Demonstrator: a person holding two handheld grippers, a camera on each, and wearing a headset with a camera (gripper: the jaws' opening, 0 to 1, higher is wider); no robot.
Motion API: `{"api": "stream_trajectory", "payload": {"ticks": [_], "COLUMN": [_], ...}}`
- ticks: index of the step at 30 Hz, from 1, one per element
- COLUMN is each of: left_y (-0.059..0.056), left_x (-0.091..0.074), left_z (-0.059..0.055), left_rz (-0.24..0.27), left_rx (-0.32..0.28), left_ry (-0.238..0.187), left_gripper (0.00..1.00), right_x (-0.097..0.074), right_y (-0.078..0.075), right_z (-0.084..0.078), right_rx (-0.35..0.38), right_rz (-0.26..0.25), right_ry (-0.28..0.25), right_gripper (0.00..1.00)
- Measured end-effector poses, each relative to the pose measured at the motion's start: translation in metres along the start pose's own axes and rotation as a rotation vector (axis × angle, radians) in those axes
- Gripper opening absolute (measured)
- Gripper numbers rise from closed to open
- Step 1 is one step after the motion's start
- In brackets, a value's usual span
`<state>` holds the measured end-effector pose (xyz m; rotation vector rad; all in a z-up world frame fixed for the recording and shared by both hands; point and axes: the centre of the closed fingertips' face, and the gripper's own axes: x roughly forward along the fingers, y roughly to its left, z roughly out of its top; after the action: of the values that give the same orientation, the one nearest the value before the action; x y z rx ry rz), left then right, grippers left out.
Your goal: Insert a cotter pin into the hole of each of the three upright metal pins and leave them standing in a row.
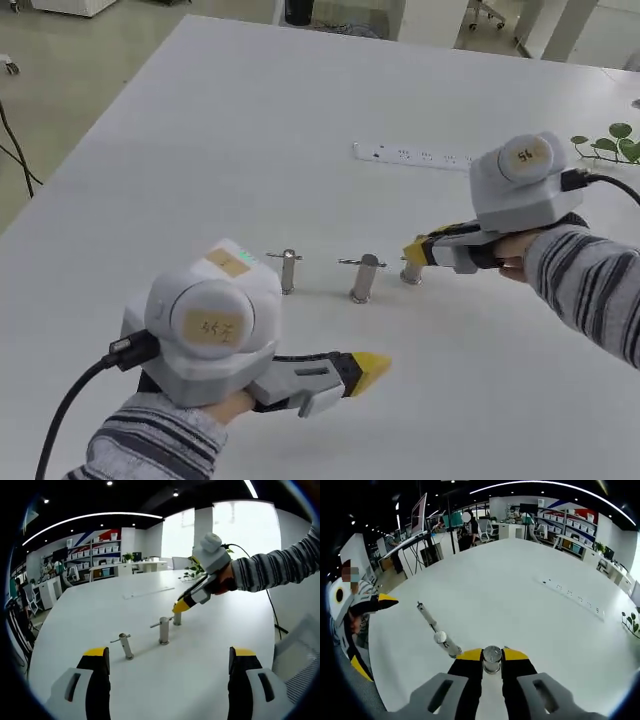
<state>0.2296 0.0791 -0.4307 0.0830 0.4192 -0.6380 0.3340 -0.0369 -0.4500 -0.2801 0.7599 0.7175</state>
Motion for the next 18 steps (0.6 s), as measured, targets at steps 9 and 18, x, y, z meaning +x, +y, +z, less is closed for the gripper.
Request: {"api": "stream_trajectory", "payload": {"ticks": [9,18], "left_y": [-0.005,-0.008], "left_x": [0.0,0.0], "left_z": [-0.001,-0.001], "left_rz": [-0.012,-0.02], "left_rx": [0.02,0.029], "left_ry": [0.008,0.006], "left_gripper": [0.99,0.99], "right_x": [-0.023,-0.034], "right_y": [0.006,0.02], "right_z": [-0.024,-0.038], "right_rx": [0.019,0.023], "right_rz": [-0.013,-0.007], "right_ry": [0.02,0.025], "right_gripper": [0.09,0.09]}}
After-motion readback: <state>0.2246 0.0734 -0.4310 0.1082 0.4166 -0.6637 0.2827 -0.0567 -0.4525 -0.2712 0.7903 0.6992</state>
